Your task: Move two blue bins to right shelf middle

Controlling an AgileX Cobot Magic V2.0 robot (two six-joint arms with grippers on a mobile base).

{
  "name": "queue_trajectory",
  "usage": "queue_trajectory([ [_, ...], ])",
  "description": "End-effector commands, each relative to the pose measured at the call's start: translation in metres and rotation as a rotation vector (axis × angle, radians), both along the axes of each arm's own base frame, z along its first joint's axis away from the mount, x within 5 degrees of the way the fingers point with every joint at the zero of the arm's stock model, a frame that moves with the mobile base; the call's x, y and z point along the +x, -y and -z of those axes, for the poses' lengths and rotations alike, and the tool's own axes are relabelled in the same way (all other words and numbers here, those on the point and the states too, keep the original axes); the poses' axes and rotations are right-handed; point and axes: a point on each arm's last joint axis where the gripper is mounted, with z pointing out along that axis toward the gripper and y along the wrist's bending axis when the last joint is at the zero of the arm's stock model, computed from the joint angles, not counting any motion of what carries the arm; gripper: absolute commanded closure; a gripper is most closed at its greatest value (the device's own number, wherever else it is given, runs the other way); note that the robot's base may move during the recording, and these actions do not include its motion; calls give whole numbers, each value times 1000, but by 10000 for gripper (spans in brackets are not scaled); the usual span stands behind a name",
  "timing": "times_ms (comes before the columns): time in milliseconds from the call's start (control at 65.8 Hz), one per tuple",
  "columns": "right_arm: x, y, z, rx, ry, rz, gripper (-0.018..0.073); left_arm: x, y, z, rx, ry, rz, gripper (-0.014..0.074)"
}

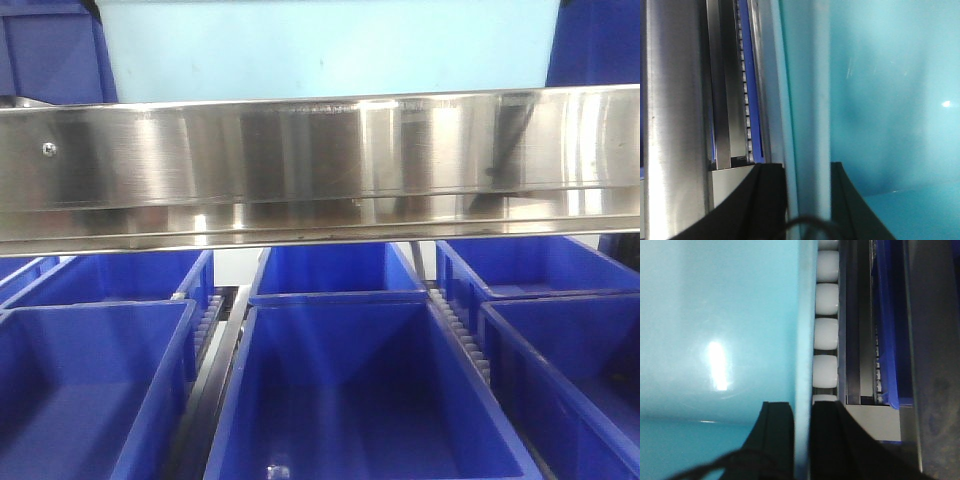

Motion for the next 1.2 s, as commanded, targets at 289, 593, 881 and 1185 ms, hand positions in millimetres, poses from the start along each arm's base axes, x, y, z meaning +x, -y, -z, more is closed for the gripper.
queue_trajectory([
  [289, 0, -4, -5, 15, 33, -93, 722, -2, 3, -5, -27, 17, 38, 707],
  [593, 0, -5, -8, 17, 42, -101, 722, -3, 3, -6, -31, 18, 39, 707],
  [881, 0, -5, -41, 33, 156, -102, 722, -17, -1, -42, -57, 124, 41, 707],
  [1185, -9, -3, -91, 29, 338, -142, 722, -30, -4, -104, -93, 342, 62, 707],
])
